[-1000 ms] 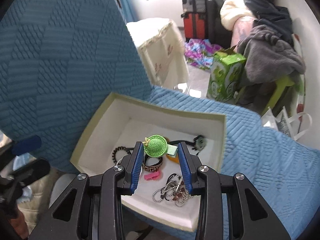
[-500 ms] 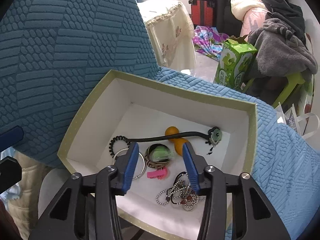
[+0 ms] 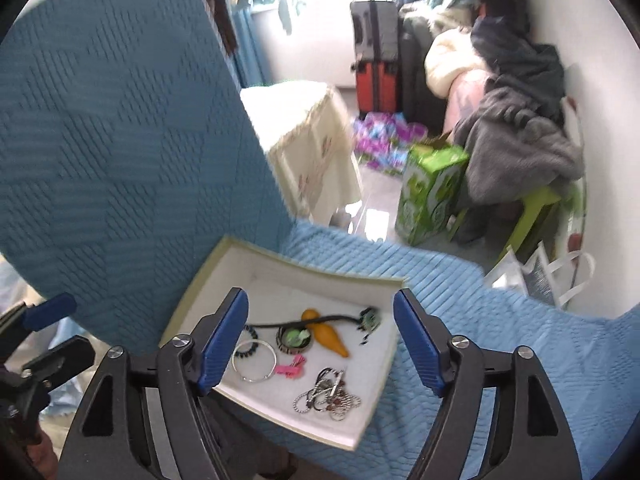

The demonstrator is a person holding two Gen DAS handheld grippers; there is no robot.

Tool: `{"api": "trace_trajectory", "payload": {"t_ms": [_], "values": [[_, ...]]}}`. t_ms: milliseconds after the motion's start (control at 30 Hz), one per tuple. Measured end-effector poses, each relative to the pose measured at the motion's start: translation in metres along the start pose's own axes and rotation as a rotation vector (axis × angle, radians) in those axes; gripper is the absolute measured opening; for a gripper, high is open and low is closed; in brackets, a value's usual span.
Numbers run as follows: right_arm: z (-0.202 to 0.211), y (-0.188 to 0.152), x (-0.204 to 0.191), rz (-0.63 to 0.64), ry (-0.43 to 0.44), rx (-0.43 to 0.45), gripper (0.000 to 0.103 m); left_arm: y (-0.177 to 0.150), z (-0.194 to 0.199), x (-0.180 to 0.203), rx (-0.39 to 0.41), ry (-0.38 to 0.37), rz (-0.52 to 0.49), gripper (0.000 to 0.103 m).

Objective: Organize jewelry

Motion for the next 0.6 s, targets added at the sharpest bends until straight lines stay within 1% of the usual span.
{"api": "trace_trajectory", "payload": {"t_ms": [33,67,133,167,333,400,467,533,600], "values": [[0.012,0.001,0.003,-0.004,-0.005,0.021,0.086,0.001,0.005,0.003,0.011,0.003,-0.002,0.084],[0.021,0.002,0.006,-0.007,-0.01,0.036,0.09,0.002,0.012,0.005,0.024,0.004,-0.001,0.085],[0.042,0.004,0.012,-0.013,-0.019,0.069,0.1,0.004,0.024,0.01,0.041,-0.025,0.008,0.085],[0.052,0.004,0.015,-0.015,-0.024,0.084,0.102,0.005,0.028,0.012,0.048,-0.034,0.014,0.085],[0.09,-0.001,0.024,-0.022,-0.027,0.134,0.103,0.008,0.051,0.026,0.093,0.001,0.007,0.088],[0.103,-0.005,0.027,-0.022,-0.027,0.153,0.103,0.009,0.058,0.032,0.109,0.013,0.004,0.092],[0.115,-0.011,0.029,-0.031,-0.027,0.173,0.103,0.009,0.064,0.034,0.123,0.041,0.008,0.103],[0.125,-0.018,0.032,-0.043,-0.025,0.186,0.103,0.008,0.071,0.038,0.148,0.054,0.004,0.103],[0.134,-0.024,0.034,-0.057,-0.025,0.198,0.103,0.007,0.075,0.042,0.155,0.055,0.0,0.103]]}}
Point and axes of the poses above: each gripper's, at about its wrist camera, not at the fingertips, and z roughly against the way its jaws point, x to its right, y to its top, the point moved 6 cm from there along -z, roughly the way its jaws point, and after that the axes turned 9 degrees about -x, right-handed, at the moved point
